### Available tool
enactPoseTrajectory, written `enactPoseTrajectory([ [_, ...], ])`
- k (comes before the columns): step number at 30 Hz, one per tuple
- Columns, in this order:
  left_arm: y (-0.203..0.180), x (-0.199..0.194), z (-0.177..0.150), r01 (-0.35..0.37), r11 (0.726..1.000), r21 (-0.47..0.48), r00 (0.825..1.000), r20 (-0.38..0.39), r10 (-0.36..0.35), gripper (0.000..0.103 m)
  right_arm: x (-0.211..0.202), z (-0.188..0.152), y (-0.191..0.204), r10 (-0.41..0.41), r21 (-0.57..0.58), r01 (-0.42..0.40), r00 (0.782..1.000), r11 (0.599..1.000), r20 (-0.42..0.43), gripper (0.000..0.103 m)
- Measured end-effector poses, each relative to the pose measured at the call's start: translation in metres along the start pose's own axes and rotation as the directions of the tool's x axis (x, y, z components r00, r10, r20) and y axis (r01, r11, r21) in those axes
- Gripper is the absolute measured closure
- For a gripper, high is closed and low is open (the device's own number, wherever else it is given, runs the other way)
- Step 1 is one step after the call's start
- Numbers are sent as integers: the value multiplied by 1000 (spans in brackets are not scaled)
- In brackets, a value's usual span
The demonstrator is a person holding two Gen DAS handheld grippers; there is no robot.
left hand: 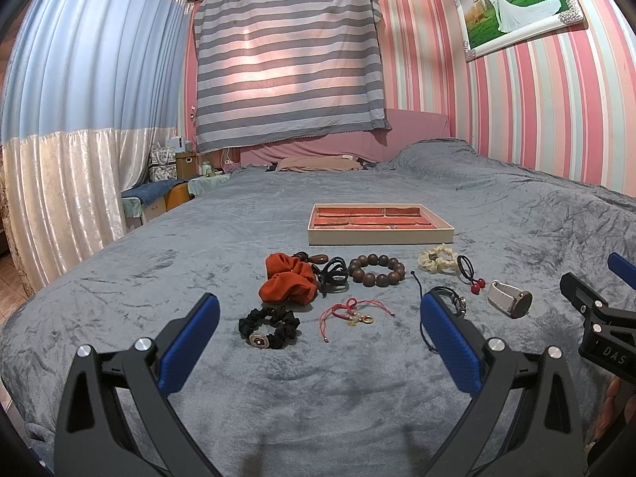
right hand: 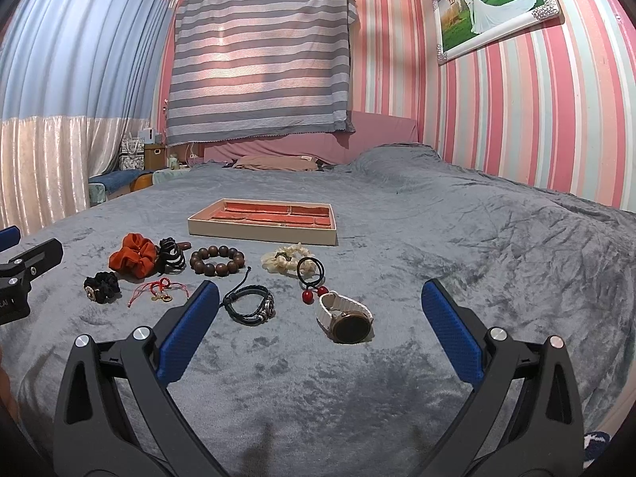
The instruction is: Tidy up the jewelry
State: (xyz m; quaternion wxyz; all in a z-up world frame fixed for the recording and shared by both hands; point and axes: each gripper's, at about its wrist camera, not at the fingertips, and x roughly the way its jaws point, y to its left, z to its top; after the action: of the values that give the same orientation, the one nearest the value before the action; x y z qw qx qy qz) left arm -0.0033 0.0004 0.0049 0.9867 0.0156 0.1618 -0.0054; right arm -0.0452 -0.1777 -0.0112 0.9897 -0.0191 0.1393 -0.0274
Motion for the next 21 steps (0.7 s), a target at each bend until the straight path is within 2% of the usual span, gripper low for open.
enactPoseTrajectory([
  [21,1,0,-1,1,1000,-3,1000,-5,-1,4,3,-3,-2,-1,0,1,1000,1000,-6,4],
])
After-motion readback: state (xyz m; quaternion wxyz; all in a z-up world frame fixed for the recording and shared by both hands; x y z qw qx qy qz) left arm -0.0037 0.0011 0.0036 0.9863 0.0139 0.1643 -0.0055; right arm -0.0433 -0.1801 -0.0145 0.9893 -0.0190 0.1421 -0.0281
